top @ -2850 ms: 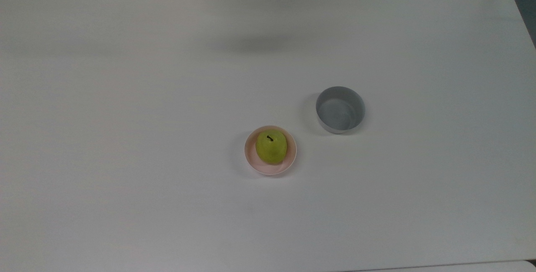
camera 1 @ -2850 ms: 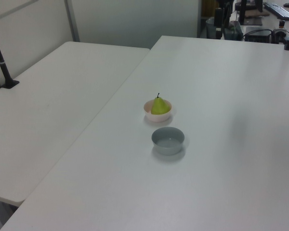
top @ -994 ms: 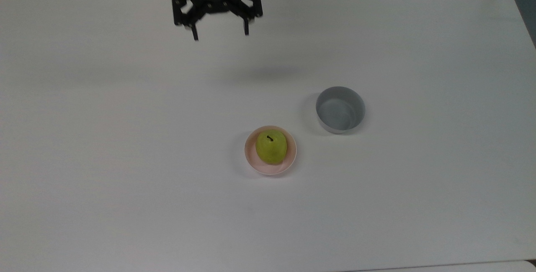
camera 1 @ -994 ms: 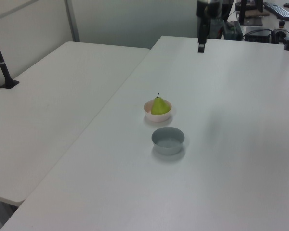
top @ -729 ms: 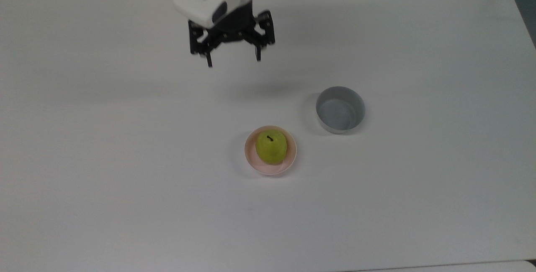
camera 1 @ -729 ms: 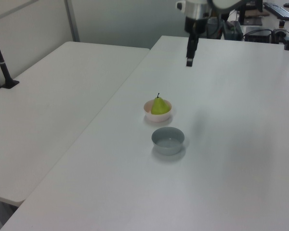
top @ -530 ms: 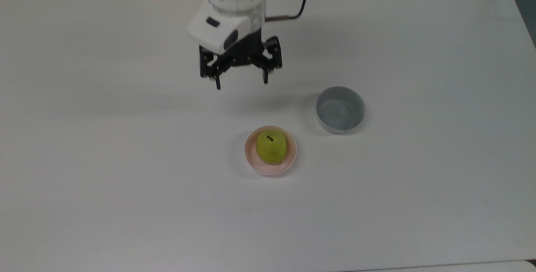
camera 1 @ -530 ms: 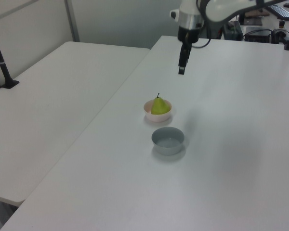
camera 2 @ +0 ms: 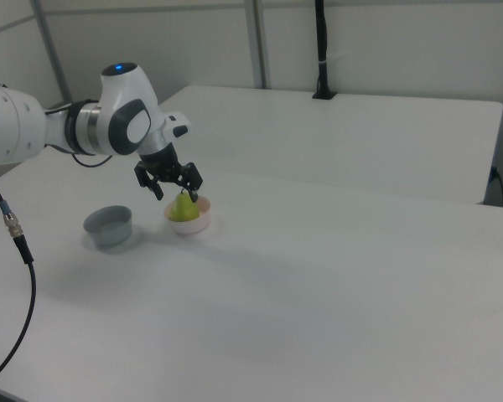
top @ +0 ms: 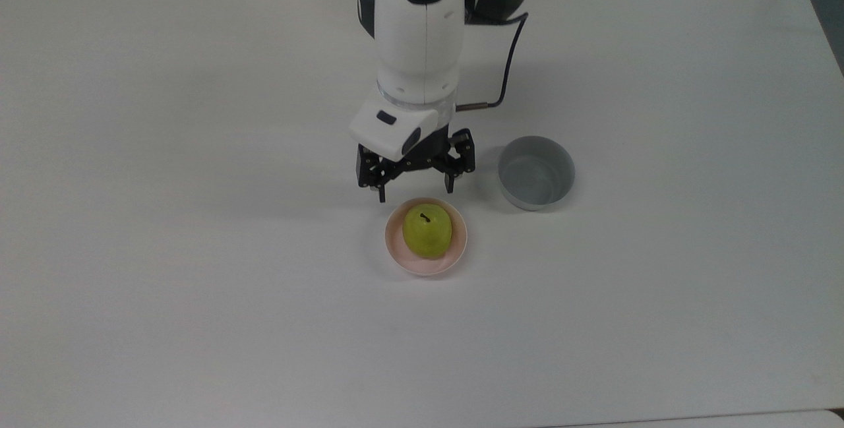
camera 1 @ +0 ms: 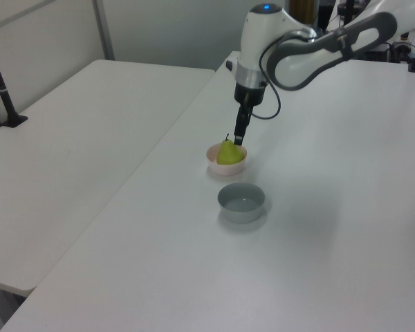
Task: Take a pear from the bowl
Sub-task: 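Move the open gripper over the green pear in the pink bowl, then lower the gripper around the pear and close on it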
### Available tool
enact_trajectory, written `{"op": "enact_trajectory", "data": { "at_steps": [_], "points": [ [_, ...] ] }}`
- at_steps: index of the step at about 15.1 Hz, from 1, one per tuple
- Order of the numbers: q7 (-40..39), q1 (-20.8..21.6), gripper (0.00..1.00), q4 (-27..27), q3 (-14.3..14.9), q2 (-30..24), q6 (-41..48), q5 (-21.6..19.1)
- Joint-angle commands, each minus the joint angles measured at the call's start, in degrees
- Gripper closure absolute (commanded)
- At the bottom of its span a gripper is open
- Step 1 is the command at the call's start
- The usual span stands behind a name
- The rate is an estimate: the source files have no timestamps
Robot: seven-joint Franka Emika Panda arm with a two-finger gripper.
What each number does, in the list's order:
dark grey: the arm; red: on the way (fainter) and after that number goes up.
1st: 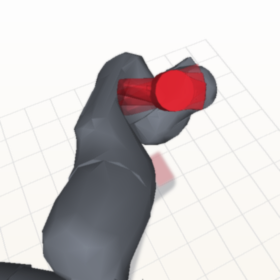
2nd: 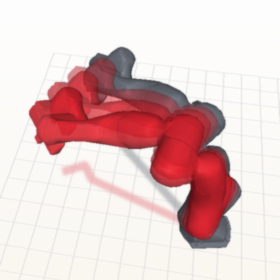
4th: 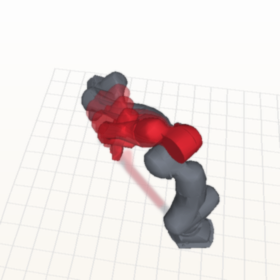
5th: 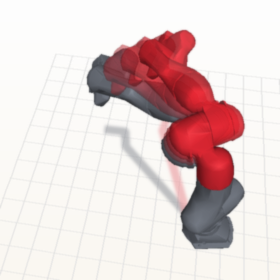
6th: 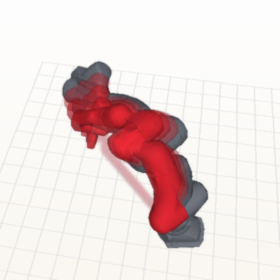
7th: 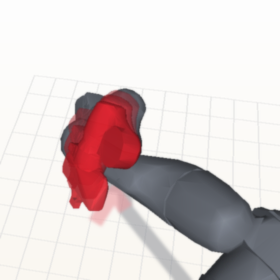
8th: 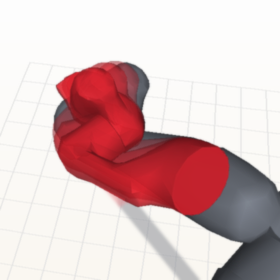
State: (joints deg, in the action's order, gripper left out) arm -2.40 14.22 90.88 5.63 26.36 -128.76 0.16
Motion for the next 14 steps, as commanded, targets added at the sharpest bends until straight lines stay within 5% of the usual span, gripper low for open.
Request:
{"op": "enact_trajectory", "data": {
  "at_steps": [1,14],
  "points": [
    [1.34,0.72,0.00,-0.09,0.44,1.23,-3.51,-0.16],
    [3.62,0.81,0.00,0.00,0.44,5.98,-11.34,-0.34]
  ]
}}
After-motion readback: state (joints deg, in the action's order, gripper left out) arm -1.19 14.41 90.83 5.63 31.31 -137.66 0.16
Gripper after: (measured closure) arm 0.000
